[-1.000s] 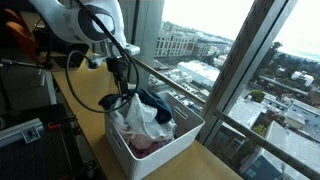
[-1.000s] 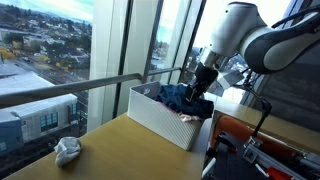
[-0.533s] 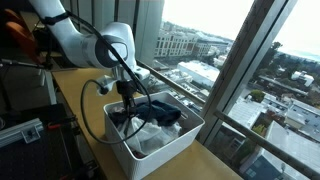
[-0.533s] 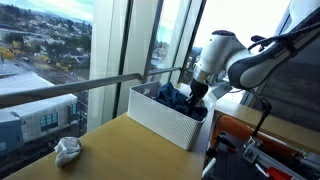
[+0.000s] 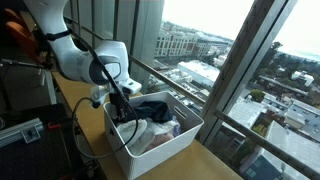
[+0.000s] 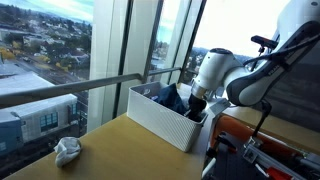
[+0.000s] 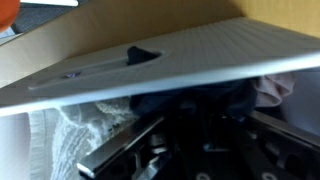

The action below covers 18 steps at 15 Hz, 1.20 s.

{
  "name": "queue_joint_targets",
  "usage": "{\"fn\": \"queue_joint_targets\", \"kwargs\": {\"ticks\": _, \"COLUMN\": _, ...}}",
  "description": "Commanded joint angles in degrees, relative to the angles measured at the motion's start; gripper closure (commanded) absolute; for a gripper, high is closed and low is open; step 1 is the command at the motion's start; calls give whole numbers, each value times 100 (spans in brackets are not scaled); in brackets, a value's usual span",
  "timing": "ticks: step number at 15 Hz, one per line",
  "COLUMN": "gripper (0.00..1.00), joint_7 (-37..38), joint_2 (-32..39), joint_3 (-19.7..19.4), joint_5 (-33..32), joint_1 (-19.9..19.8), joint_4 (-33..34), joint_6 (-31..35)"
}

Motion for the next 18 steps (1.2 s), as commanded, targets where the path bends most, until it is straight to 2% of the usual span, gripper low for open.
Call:
{"fn": "queue_joint_targets", "kwargs": {"ticks": 1, "gripper": 55, "joint_7": 149, "joint_2": -33, "joint_3": 169, "joint_5": 109, "joint_1": 271, "joint_4": -368, "joint_6": 521}}
{"fn": "queue_joint_targets", "kwargs": {"ticks": 2, "gripper": 52, "joint_7": 87, "joint_2": -250, "joint_3": 120, "joint_5": 42, "joint_1": 334, "joint_4": -524, "joint_6": 605}}
{"fn": "queue_joint_targets", "kwargs": {"ticks": 4, "gripper": 39, "joint_7": -59, "joint_2": -899, "joint_3": -61, "joint_5": -285, "joint_1": 341, "joint_4": -948, "joint_6": 827}}
{"fn": "queue_joint_targets", "kwargs": {"ticks": 9, "gripper": 2, "joint_7": -716, "joint_2": -2471, "joint_3": -501, "joint_5": -1192, "joint_1": -47, "joint_4": -1726, "joint_6": 1203}}
{"fn": "queue_joint_targets", "kwargs": {"ticks": 11, "gripper": 0, "joint_7": -1216, "joint_2": -3166, "joint_3": -614, "joint_5": -1206, "joint_1": -114, "joint_4": -2041, "joint_6": 1321}}
{"fn": "queue_joint_targets", "kwargs": {"ticks": 13, "gripper": 0, "joint_7": -1376, "joint_2": -3552, "joint_3": -537, "joint_5": -1330, "joint_1": -22, "joint_4": -2236, "joint_6": 1507}}
{"fn": "queue_joint_targets", "kwargs": {"ticks": 14, "gripper": 0, "joint_7": -1314, "joint_2": -3260, "joint_3": -656, "joint_5": -1389, "joint_1": 296, "joint_4": -1872, "joint_6": 1574}}
{"fn": "queue_joint_targets", "kwargs": {"ticks": 18, "gripper": 0, "joint_7": -1077, "joint_2": -3492, "joint_3": -126, "joint_5": -1596, "joint_1": 570, "joint_4": -1971, "joint_6": 1686}}
